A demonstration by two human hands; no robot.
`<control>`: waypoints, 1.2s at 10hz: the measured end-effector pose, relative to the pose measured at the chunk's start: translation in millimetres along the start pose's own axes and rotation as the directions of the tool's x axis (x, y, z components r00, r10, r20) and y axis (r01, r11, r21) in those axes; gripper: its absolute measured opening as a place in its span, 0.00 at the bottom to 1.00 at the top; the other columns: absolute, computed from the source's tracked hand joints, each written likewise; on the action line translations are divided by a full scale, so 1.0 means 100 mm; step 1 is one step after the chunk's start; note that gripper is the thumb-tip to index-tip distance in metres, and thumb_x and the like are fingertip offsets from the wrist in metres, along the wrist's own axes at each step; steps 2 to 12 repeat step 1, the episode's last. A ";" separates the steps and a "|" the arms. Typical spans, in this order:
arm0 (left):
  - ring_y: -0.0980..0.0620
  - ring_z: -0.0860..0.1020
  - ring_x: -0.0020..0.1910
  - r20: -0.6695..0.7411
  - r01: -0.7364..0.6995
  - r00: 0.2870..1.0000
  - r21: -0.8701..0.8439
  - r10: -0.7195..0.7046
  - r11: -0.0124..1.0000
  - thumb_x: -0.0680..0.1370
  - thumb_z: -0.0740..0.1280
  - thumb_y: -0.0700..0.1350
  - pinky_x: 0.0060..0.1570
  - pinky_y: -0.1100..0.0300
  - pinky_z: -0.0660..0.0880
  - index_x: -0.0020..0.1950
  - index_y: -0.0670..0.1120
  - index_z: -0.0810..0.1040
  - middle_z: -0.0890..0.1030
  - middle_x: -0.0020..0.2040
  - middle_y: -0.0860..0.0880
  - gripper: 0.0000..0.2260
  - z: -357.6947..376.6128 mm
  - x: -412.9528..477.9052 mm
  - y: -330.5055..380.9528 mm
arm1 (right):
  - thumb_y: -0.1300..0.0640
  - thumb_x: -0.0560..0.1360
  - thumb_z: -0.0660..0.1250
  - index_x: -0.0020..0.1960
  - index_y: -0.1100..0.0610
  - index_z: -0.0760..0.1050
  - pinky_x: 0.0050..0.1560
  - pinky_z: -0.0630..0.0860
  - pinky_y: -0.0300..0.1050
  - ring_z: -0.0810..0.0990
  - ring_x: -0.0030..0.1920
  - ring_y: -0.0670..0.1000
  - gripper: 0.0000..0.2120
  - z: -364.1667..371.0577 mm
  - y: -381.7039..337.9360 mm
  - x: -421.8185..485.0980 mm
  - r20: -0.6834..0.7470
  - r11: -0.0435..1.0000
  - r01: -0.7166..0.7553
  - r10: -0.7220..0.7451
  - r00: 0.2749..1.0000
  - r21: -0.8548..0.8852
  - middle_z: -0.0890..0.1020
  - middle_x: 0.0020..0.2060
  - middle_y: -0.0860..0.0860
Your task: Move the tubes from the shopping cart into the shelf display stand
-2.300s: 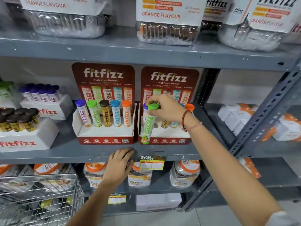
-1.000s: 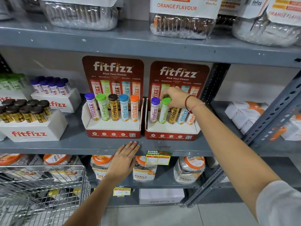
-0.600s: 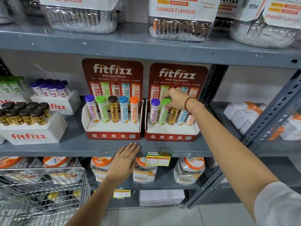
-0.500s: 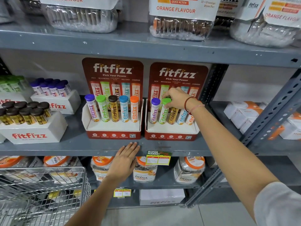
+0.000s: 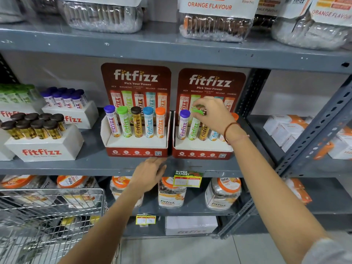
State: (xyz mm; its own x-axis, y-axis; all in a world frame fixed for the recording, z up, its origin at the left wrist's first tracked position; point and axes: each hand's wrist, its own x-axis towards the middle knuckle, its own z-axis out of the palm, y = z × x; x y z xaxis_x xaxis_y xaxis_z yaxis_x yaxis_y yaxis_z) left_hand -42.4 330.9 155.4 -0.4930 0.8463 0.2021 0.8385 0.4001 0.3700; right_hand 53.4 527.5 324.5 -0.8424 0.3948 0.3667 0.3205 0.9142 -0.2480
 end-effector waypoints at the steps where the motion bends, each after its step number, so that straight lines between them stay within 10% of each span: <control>1: 0.43 0.77 0.54 -0.187 -0.092 0.979 -0.054 0.080 0.994 0.80 0.59 0.48 0.49 0.50 0.75 0.61 0.45 0.74 0.80 0.57 0.43 0.13 -0.45 0.14 0.18 | 0.55 0.74 0.67 0.51 0.57 0.80 0.52 0.78 0.50 0.79 0.47 0.51 0.08 -0.27 -0.20 -0.32 -0.277 0.991 0.099 -0.071 0.958 0.088 0.83 0.44 0.53; 12: 0.43 0.77 0.54 -0.187 -0.092 0.979 -0.054 0.080 0.994 0.80 0.59 0.48 0.49 0.50 0.75 0.61 0.45 0.74 0.80 0.57 0.43 0.13 -0.45 0.14 0.18 | 0.55 0.74 0.67 0.51 0.57 0.80 0.52 0.78 0.50 0.79 0.47 0.51 0.08 -0.27 -0.20 -0.32 -0.277 0.991 0.099 -0.071 0.958 0.088 0.83 0.44 0.53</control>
